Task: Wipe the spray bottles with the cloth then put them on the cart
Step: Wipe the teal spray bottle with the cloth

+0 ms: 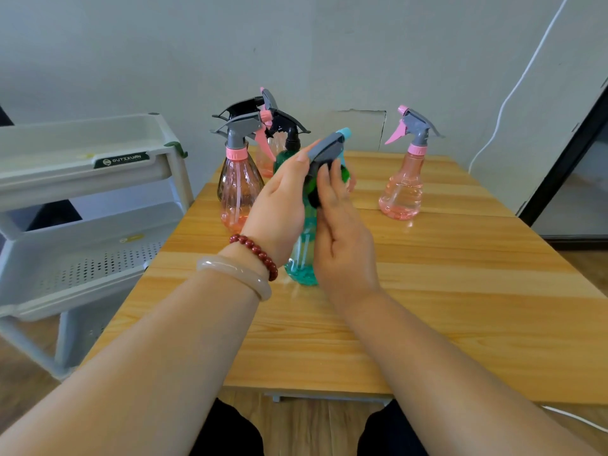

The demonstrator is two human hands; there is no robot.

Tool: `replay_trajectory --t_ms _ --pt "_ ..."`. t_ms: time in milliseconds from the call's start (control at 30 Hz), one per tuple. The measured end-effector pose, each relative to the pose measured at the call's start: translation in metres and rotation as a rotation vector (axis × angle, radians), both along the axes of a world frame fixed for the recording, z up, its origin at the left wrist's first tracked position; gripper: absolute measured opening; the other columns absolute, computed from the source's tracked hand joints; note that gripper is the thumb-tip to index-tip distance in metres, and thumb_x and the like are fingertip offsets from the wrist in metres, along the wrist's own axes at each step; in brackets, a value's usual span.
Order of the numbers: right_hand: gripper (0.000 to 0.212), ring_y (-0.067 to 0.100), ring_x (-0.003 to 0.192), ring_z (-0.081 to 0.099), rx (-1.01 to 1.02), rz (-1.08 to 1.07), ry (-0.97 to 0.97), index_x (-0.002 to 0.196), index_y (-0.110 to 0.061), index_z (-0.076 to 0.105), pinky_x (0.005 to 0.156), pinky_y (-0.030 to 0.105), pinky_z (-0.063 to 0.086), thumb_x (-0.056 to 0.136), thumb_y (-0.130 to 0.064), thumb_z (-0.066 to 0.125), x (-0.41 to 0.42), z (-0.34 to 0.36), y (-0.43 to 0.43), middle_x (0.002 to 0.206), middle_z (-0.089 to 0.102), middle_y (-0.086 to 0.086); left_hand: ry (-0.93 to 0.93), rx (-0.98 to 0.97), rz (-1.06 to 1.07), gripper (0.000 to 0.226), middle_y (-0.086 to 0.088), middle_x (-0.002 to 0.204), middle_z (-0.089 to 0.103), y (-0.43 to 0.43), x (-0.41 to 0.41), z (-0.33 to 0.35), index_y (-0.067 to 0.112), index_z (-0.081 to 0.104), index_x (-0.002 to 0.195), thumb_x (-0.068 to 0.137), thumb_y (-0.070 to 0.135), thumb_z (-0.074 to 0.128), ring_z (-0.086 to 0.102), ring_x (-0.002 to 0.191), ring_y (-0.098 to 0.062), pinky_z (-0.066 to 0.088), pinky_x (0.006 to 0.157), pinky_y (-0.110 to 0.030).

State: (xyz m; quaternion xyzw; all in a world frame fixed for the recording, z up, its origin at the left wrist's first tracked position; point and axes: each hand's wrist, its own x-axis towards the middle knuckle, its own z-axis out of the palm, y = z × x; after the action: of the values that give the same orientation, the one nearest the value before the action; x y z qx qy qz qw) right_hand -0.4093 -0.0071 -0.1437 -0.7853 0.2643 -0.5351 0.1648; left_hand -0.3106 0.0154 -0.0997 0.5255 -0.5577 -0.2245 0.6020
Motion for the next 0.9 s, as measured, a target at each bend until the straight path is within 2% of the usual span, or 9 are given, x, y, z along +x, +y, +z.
replay_trajectory --t_ms 133,233,333,367,467,567,633,767,900 --pt "0.055 0.011 0.147 0.024 0.065 0.048 0.060 0.151 -0.015 0.029 0.116 0.014 0.022 0.098 -0.003 0.040 -0.011 -0.015 -0.001 0.158 0.029 0.002 0.305 0.071 -0.093 0.035 -0.003 0.120 0.069 -0.002 0.005 0.011 0.032 0.068 0.121 0.100 0.041 0.041 0.062 0.113 -0.017 0.043 0.110 -0.046" --pt "0.050 0.007 0.140 0.038 0.152 0.057 0.023 0.146 -0.012 0.043 0.116 0.027 0.032 0.098 -0.002 0.042 -0.017 -0.012 -0.002 0.150 0.045 0.002 0.248 0.086 -0.063 0.031 0.008 0.112 0.070 0.004 0.009 0.011 0.045 0.070 0.109 0.091 0.055 0.048 0.061 0.114 -0.014 0.044 0.108 -0.048" --pt "0.043 0.005 0.131 0.048 0.054 -0.076 -0.102 0.138 -0.006 0.053 0.110 0.017 0.036 0.096 -0.004 0.045 -0.021 -0.007 -0.002 0.140 0.055 0.003 0.124 0.056 -0.047 0.019 0.027 0.109 0.066 0.012 0.010 -0.002 0.045 0.056 0.117 0.099 0.046 0.049 0.058 0.111 0.008 0.048 0.097 -0.022" --pt "0.040 0.006 0.128 0.050 0.002 -0.130 -0.154 0.135 -0.004 0.055 0.107 0.014 0.036 0.095 -0.003 0.047 -0.021 -0.004 -0.004 0.136 0.057 0.004 0.102 0.047 -0.040 0.023 0.028 0.112 0.064 0.014 0.009 -0.010 0.043 0.052 0.120 0.096 0.045 0.053 0.056 0.112 0.009 0.048 0.097 -0.020" --pt "0.032 0.016 0.117 0.055 -0.166 -0.243 -0.213 0.124 0.003 0.060 0.103 0.013 0.035 0.093 0.002 0.053 -0.019 0.013 -0.012 0.122 0.063 0.016 0.089 0.051 0.015 0.050 0.014 0.131 0.058 0.015 0.008 -0.031 0.039 0.050 0.125 0.082 0.056 0.067 0.052 0.126 -0.005 0.045 0.109 -0.037" --pt "0.019 0.016 0.106 0.053 -0.229 -0.208 -0.204 0.109 0.001 0.064 0.097 0.013 0.036 0.090 0.002 0.059 -0.010 0.022 -0.022 0.109 0.061 0.013 0.144 0.024 0.028 0.029 0.009 0.123 0.066 0.007 0.007 -0.039 0.038 0.057 0.120 0.092 0.038 0.066 0.060 0.117 -0.007 0.049 0.105 -0.040" --pt "0.013 0.007 0.102 0.053 -0.136 -0.106 -0.196 0.103 -0.006 0.065 0.092 0.015 0.040 0.091 -0.003 0.061 -0.003 0.016 -0.024 0.105 0.059 0.002 0.175 0.003 -0.001 0.024 0.008 0.118 0.069 0.003 0.008 -0.042 0.037 0.060 0.116 0.097 0.023 0.059 0.063 0.112 -0.005 0.052 0.101 -0.035" --pt "0.020 -0.008 0.093 0.055 0.111 -0.062 -0.205 0.095 -0.024 0.059 0.083 0.008 0.041 0.091 -0.004 0.059 -0.002 -0.005 -0.025 0.094 0.059 -0.018 0.152 -0.008 0.003 0.024 0.017 0.113 0.066 0.001 0.011 -0.043 0.032 0.059 0.121 0.100 0.021 0.055 0.060 0.104 0.010 0.047 0.087 -0.010" --pt "0.025 -0.007 0.094 0.060 0.241 -0.041 -0.317 0.093 -0.031 0.061 0.083 0.009 0.044 0.091 -0.006 0.061 -0.003 -0.001 -0.024 0.095 0.064 -0.019 0.115 -0.015 0.018 0.030 0.026 0.112 0.059 0.001 0.012 -0.046 0.024 0.055 0.131 0.101 0.021 0.052 0.055 0.099 0.022 0.042 0.082 -0.001"
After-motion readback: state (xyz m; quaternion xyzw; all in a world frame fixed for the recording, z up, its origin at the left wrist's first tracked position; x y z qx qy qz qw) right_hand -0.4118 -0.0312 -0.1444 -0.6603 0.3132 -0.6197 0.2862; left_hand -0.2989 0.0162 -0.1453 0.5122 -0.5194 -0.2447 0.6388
